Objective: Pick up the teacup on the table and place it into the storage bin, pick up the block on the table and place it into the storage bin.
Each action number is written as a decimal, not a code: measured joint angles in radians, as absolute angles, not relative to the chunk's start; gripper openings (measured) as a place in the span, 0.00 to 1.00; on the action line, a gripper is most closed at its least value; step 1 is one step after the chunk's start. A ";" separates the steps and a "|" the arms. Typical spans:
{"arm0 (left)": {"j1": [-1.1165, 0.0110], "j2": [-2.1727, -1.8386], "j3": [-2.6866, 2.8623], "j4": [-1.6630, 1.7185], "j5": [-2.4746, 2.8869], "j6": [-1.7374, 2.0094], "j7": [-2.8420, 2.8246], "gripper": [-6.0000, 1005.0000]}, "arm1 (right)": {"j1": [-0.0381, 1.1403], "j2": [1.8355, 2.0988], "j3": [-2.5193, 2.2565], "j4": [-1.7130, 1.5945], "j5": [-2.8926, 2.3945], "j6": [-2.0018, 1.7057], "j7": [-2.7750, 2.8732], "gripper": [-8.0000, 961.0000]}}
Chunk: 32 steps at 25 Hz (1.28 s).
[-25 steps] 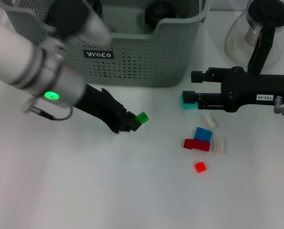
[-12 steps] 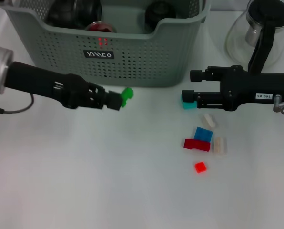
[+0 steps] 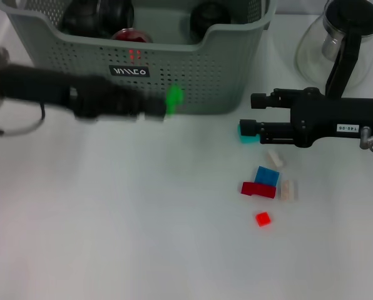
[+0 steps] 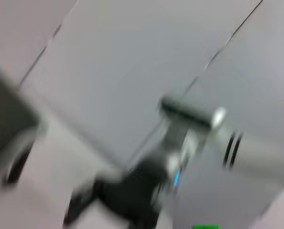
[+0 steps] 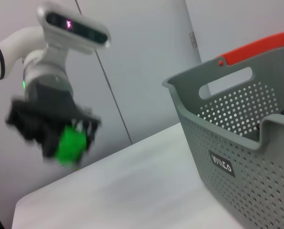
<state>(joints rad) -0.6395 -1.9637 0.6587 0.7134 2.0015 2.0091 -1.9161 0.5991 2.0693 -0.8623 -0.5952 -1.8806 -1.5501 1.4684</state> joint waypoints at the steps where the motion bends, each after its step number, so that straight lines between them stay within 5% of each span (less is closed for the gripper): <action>1: -0.643 -1.960 0.654 0.717 1.956 2.014 -1.930 0.23 | 0.598 2.069 -0.863 -0.595 -1.881 -1.550 1.468 0.79; 7: -0.732 -1.915 0.564 0.745 1.763 1.938 -2.086 0.24 | 0.597 2.069 -0.866 -0.595 -1.881 -1.557 1.468 0.79; 14: -0.824 -1.869 0.748 0.819 2.009 1.429 -2.221 0.25 | 0.602 2.069 -0.876 -0.594 -1.882 -1.554 1.468 0.79; 24: -0.874 -1.971 0.880 0.847 2.405 1.103 -2.324 0.27 | 0.612 2.072 -0.879 -0.594 -1.884 -1.551 1.468 0.79; 32: -0.872 -1.991 0.859 0.901 2.411 1.106 -2.336 0.28 | 0.623 2.071 -0.879 -0.595 -1.884 -1.550 1.469 0.79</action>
